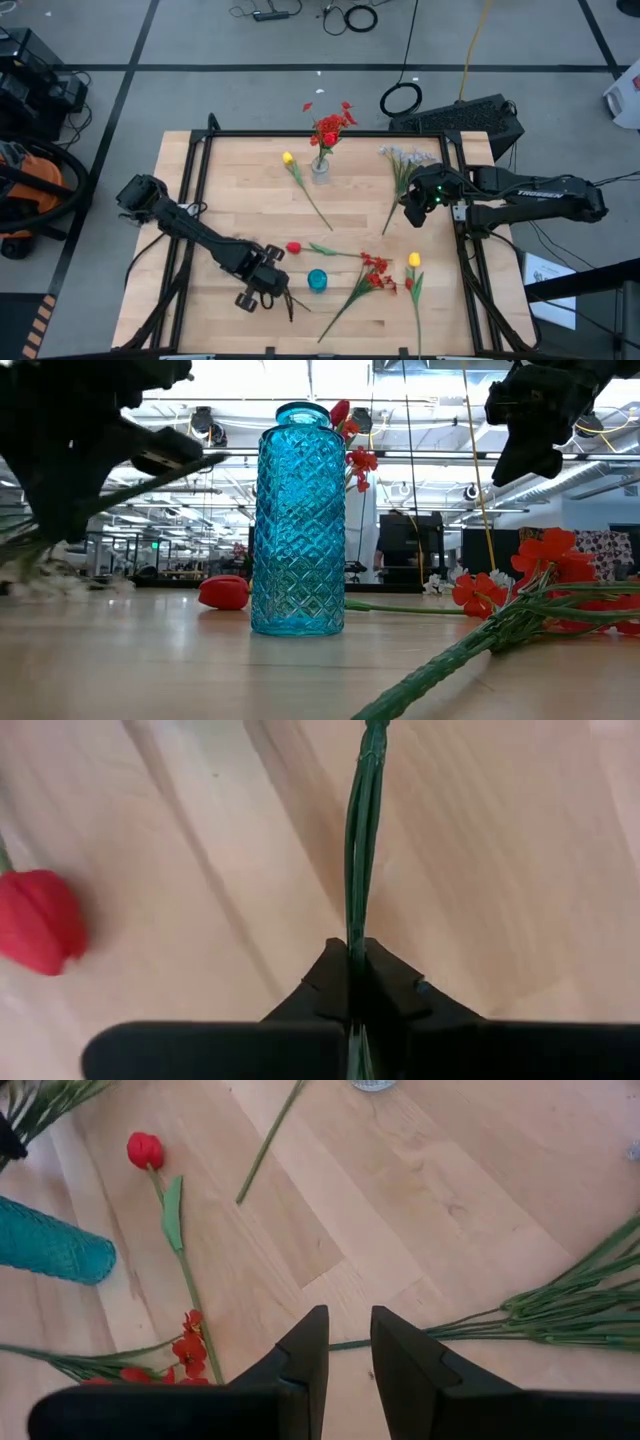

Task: Sort flowers into vase by color
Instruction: Put the bottom white flowers into the blue vase

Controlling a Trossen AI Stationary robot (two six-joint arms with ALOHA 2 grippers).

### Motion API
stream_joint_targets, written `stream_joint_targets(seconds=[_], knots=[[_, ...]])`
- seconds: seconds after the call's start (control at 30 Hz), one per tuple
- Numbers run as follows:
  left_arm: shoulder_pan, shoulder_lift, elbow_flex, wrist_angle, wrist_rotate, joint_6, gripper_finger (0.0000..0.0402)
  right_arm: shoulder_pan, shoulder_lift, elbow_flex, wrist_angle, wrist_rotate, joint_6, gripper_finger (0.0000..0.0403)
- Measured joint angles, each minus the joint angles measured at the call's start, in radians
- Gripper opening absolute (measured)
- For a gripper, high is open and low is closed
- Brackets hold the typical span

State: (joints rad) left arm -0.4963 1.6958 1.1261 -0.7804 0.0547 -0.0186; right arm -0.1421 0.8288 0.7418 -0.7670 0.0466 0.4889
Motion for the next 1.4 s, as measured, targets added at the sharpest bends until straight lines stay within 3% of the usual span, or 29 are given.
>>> stream_joint_targets(seconds=[0.23,0.37,0.5,0.63,0.83,1.17,1.4], knots=[[0.059,0.0,0.001,-0.182,-0.003,0.399,0.0011,0.0,0.0,0.0,0.003,0.005,0.033,0.007],[0.097,0.0,0.001,-0.26,-0.039,0.688,0.0011,0.0,0.0,0.0,0.023,0.012,0.131,0.007],[0.133,0.0,-0.004,-0.268,-0.121,0.937,0.0012,0.0,0.0,0.0,0.048,0.014,0.212,0.007],[0.175,0.0,-0.035,-0.224,-0.144,1.083,0.0012,0.0,0.0,0.0,0.054,0.036,0.282,0.007],[0.213,0.0,-0.06,-0.126,-0.142,1.036,0.003,0.0,0.0,0.0,0.054,0.064,0.32,0.007],[0.217,0.0,-0.06,-0.105,-0.143,0.796,0.0134,0.0,0.0,0.0,0.053,0.087,0.306,0.007],[0.19,0.0,-0.058,-0.217,-0.142,0.48,0.0168,0.0,0.0,0.0,0.05,0.086,0.223,0.007]])
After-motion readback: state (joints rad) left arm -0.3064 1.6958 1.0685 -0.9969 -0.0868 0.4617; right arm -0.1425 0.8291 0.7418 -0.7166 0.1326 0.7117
